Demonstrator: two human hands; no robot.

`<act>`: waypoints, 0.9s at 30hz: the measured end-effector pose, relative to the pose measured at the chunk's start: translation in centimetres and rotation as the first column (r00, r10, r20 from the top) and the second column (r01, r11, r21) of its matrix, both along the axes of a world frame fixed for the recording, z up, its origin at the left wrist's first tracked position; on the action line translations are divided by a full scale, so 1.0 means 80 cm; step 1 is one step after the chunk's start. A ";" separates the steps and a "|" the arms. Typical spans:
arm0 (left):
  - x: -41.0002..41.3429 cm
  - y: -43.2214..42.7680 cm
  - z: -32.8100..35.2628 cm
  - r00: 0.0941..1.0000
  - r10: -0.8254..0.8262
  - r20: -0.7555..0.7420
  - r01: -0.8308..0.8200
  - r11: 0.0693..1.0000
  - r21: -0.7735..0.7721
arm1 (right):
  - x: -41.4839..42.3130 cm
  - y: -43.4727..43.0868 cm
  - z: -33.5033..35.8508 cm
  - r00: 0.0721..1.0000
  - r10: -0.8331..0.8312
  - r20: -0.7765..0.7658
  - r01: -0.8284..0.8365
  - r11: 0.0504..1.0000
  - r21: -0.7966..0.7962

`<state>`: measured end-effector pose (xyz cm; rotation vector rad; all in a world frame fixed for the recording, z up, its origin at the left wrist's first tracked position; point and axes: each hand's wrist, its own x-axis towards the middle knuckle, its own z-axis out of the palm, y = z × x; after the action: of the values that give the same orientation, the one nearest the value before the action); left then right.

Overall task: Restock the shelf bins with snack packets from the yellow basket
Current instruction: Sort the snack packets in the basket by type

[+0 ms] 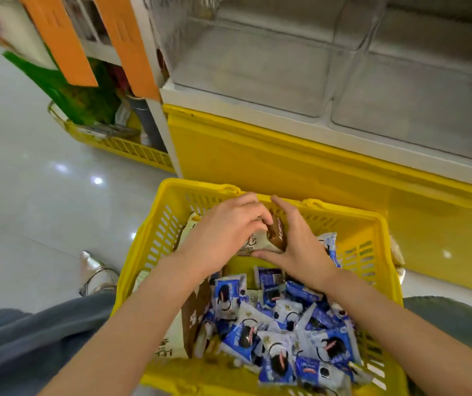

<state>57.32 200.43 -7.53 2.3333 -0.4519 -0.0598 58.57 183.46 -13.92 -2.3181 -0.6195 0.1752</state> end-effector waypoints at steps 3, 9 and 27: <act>-0.010 0.026 0.014 0.998 0.044 0.038 -0.042 0.997 -0.062 | -0.011 0.020 0.014 0.995 0.013 -0.095 -0.009 0.999 0.047; -0.044 0.138 -0.046 0.763 0.643 -0.059 -0.639 0.765 0.073 | -0.008 0.060 0.003 0.912 -0.195 -0.362 0.251 0.961 0.114; -0.105 0.161 -0.130 0.686 0.605 -0.405 -0.664 0.748 -0.007 | 0.002 0.136 -0.092 0.893 -0.213 -0.396 0.104 0.955 -0.277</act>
<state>48.92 213.29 -17.93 2.1267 0.5532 -0.1325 58.72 194.34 -21.28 -2.4460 -0.1917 0.6933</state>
